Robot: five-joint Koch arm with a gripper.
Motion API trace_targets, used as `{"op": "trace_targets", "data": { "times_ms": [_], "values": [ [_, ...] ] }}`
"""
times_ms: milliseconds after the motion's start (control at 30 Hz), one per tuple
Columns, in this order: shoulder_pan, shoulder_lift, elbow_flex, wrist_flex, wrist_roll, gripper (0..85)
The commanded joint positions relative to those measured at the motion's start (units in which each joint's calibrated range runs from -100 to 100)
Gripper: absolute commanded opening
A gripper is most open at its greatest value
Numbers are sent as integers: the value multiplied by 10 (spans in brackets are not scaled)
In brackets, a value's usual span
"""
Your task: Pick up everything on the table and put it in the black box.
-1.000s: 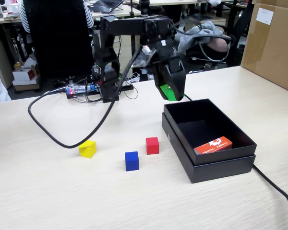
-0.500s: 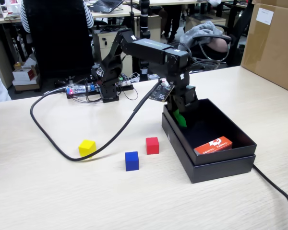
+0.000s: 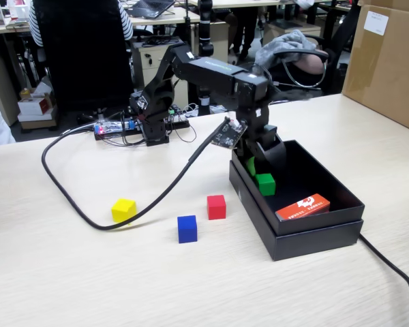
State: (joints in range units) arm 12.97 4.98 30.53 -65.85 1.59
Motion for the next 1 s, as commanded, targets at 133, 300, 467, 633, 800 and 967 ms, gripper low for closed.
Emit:
{"op": "trace_targets", "data": {
  "times_ms": [133,300,467,633,800,967],
  "values": [
    [-48,-237,12,-19,-13,396],
    [-101,-354,-48,-19,-22,396],
    [-154,-426,-167,-19,-28,420],
    [-201,-438,-268,-15,-44,472],
    [-232,-405,-310,0,-46,477],
    [-244,-326,-300,6,-44,480]
  ]
}}
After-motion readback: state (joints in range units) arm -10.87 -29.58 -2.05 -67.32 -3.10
